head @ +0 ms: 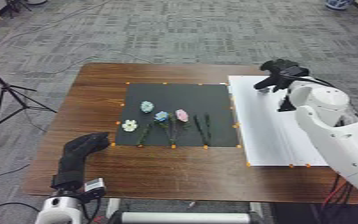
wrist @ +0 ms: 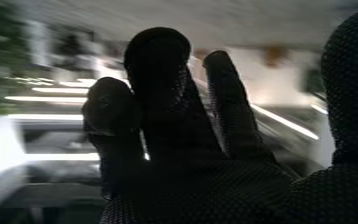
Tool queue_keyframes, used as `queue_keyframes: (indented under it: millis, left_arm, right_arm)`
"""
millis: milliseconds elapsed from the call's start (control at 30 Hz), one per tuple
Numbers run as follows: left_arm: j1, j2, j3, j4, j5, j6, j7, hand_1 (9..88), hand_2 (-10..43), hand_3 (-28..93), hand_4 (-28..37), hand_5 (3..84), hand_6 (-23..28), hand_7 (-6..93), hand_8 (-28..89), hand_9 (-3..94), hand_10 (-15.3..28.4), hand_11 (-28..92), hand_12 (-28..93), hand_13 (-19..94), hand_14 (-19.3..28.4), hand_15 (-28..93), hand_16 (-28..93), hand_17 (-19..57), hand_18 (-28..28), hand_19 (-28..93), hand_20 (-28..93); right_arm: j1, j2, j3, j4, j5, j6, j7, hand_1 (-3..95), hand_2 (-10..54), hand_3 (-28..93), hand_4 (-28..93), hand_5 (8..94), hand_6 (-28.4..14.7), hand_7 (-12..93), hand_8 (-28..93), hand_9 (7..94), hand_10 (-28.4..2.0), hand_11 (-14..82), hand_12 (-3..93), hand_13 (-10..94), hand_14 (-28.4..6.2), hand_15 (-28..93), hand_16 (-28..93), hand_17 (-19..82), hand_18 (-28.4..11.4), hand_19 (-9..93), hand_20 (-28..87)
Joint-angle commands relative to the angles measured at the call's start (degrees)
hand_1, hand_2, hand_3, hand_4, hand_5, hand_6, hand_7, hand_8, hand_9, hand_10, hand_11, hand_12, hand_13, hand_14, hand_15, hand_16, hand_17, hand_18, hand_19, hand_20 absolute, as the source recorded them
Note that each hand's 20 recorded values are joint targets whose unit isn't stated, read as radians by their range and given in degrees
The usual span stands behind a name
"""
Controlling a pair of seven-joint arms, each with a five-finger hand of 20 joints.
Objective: Arrange flowers
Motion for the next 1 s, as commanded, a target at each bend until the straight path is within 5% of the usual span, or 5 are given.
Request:
queue_keyframes:
  millis: [33, 533, 733, 833, 1000]
  left_arm:
    - [1.53, -1.06, 0.04, -0.81, 0.37, -0.63, -0.20, 30.6, 3.4, 67, -22.2, 56.8, -1.5, 21.3, -9, 55.3, 14.1, 26, 15, 45, 17.2, 35, 2, 3.9, 15.4, 26, 24]
    - [1.70, -2.06, 0.66, -0.81, 0.35, -1.36, 0.01, 30.6, 3.4, 67, -22.2, 56.8, -1.7, 21.1, -10, 55.2, 14.0, 26, 15, 45, 17.2, 35, 1, 3.9, 15.4, 26, 24]
    - [2.11, -2.28, 0.64, -0.94, 0.04, -1.01, 0.23, 30.7, 3.5, 67, -22.3, 56.9, -1.7, 21.1, -9, 55.2, 14.1, 26, 15, 45, 17.2, 35, 2, 3.8, 15.4, 26, 24]
    - [2.02, -2.26, 0.74, -0.89, 0.13, -1.31, 0.11, 30.7, 3.5, 67, -22.4, 57.0, -1.6, 20.9, -9, 55.2, 14.0, 26, 15, 45, 17.2, 35, 2, 3.8, 15.4, 26, 24]
    - [2.28, -2.26, 0.69, -0.96, -0.20, -1.11, 0.14, 30.7, 3.8, 67, -22.4, 57.1, -1.5, 20.8, -9, 55.3, 14.1, 26, 15, 45, 17.1, 35, 2, 3.8, 15.4, 26, 24]
  right_arm:
    - [-6.48, 3.77, 8.14, 2.71, -1.78, -1.03, 3.27, 27.8, -9.5, 65, -17, 39.9, -4.2, 10, -3, 48.6, -17.7, 7.9, 23.6, 70, -11.0, 64, 34, 46, -20.6, 92, 54]
    - [-9.71, -0.52, 8.58, 8.67, -3.70, 2.23, 0.19, 29.5, -9.5, 65, -19, 42.2, -3.4, 13, -4, 52.1, -16.8, 11.3, 24.0, 71, -11.2, 67, 33, 46, -20.6, 92, 53]
    - [-9.71, -0.84, 5.71, 10.69, -3.16, 10.80, -0.35, 33.1, -9.5, 67, -19, 44.9, -3.3, 15, -5, 55.1, -16.0, 13.4, 23.8, 72, -10.3, 67, 33, 47, -19.9, 92, 53]
    - [-9.49, -0.49, 3.21, 12.42, -3.37, 18.00, -1.43, 42.1, -9.5, 65, -20, 54.5, -0.9, 19, -7, 66.5, -13.3, 18.6, 22.7, 77, -8.0, 67, 33, 51, -18.1, 93, 53]
    - [-9.84, 1.79, 0.93, 11.18, -3.44, 22.50, -3.18, 57.3, 2.8, 44, -19, 72.8, 0.5, 22, 9, 83.4, -11.3, 23.2, 22.9, 83, -5.5, 65, 34, 56, -17.0, 93, 55]
